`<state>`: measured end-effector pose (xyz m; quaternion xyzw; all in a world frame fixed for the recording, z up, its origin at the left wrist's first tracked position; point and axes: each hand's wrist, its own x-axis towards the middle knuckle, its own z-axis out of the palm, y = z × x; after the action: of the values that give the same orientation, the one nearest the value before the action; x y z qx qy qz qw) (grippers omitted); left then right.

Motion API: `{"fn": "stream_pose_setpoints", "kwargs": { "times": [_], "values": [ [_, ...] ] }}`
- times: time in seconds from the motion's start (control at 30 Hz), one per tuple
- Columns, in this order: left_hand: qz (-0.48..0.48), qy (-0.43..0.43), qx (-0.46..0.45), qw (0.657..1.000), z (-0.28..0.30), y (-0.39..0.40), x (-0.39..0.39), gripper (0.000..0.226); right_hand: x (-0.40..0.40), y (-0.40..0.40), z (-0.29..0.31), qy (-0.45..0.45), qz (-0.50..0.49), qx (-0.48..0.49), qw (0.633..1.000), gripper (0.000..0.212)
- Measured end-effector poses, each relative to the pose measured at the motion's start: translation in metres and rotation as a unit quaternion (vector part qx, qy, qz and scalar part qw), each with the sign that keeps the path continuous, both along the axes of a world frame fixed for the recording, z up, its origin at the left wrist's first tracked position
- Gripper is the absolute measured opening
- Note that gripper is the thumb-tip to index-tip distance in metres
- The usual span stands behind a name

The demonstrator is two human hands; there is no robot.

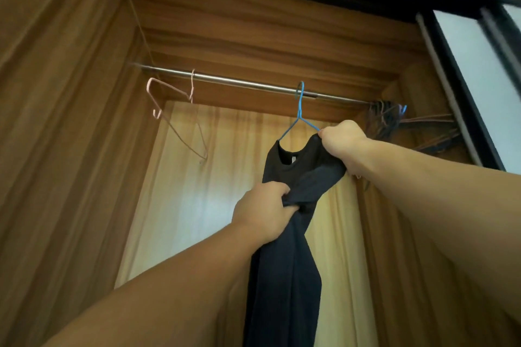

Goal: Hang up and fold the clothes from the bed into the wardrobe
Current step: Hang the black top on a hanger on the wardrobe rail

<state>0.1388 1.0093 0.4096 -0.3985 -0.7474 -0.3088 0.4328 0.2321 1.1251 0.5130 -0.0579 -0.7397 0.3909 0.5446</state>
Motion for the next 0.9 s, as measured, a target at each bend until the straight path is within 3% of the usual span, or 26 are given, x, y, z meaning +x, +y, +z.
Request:
{"fn": "stream_pose_setpoints", "kwargs": {
  "times": [0.5,0.9],
  "values": [
    [0.093,0.053,0.062,0.992,0.083,0.051,-0.057,0.016,-0.056,0.052,0.070,0.076,0.052,0.047,0.995,0.022],
    [0.141,0.083,0.016,0.986,0.086,0.083,-0.089,0.019,-0.106,0.078,0.101,0.114,0.024,0.048,0.992,0.031]
  ]
}}
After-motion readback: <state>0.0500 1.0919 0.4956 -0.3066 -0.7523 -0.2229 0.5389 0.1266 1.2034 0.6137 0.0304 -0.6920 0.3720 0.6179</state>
